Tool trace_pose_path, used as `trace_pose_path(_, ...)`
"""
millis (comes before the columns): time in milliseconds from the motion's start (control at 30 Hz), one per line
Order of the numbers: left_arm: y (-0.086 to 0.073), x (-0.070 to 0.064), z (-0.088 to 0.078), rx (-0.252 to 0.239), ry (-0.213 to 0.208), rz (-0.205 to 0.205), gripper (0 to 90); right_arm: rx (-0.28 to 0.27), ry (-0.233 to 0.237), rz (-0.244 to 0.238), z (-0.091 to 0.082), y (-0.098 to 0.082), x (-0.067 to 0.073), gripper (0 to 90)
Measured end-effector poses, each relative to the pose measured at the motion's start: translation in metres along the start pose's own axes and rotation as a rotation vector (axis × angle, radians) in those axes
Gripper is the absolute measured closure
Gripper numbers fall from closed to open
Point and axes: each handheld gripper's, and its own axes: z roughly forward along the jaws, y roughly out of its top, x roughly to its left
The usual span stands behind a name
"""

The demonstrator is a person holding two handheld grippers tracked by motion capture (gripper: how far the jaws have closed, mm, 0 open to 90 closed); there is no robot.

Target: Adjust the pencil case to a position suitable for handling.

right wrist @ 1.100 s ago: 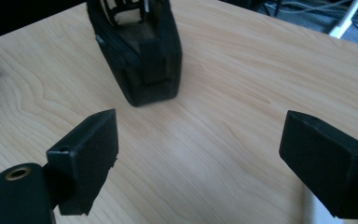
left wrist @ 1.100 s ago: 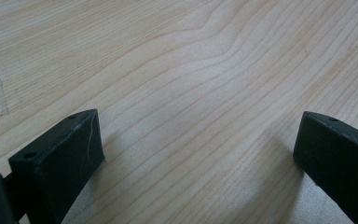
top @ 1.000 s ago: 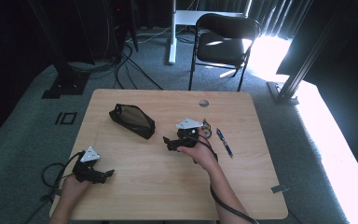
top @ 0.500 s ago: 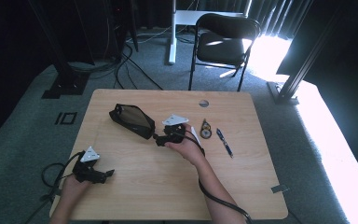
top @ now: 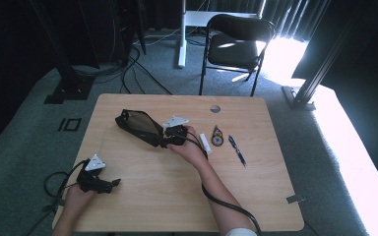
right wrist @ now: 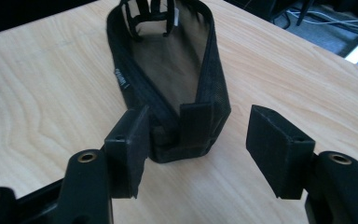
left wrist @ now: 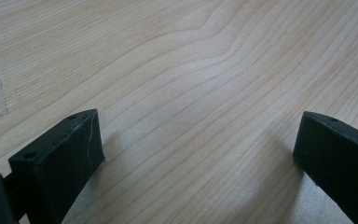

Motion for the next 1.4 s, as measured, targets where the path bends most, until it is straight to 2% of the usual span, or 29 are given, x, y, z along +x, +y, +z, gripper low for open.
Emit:
trace_pose_path(100, 0.000, 0.000, 0.000, 0.000, 0.000, 0.000, 1.6, 0.007, -0.005, 0.011, 0.005, 0.003, -0.003, 49.7)
trace_pose_path(200, 0.000, 0.000, 0.000, 0.000, 0.000, 0.000, 1.6, 0.031, 0.024, 0.007, 0.010, 0.002, -0.003, 53.0)
trace_pose_path(300, 0.000, 0.000, 0.000, 0.000, 0.000, 0.000, 1.6, 0.040, 0.030, 0.005, 0.016, 0.002, -0.003, 54.6)
trace_pose_path(367, 0.000, 0.000, 0.000, 0.000, 0.000, 0.000, 1.6, 0.044, 0.026, 0.007, 0.019, 0.003, -0.003, 60.3)
trace_pose_path(400, 0.000, 0.000, 0.000, 0.000, 0.000, 0.000, 1.6, 0.047, 0.019, 0.001, 0.020, 0.003, -0.003, 67.1)
trace_pose_path(467, 0.000, 0.000, 0.000, 0.000, 0.000, 0.000, 1.6, 0.060, 0.022, 0.006, 0.020, 0.003, -0.003, 72.0)
trace_pose_path(600, 0.000, 0.000, 0.000, 0.000, 0.000, 0.000, 1.6, 0.066, 0.028, 0.014, 0.018, 0.003, -0.002, 72.4)
trace_pose_path(700, 0.000, 0.000, 0.000, 0.000, 0.000, 0.000, 1.6, 0.082, 0.048, 0.029, 0.011, 0.000, -0.001, 72.6)
trace_pose_path(1133, 0.000, 0.000, 0.000, 0.000, 0.000, 0.000, 1.6, 0.088, 0.048, 0.068, -0.029, -0.025, -0.002, 72.8)
trace_pose_path(1167, 0.000, 0.000, 0.000, 0.000, 0.000, 0.000, 1.6, 0.087, 0.048, 0.072, -0.038, -0.032, -0.002, 72.9)
trace_pose_path(1400, 0.000, 0.000, 0.000, 0.000, 0.000, 0.000, 1.6, 0.086, 0.017, 0.097, -0.068, -0.055, -0.004, 72.8)
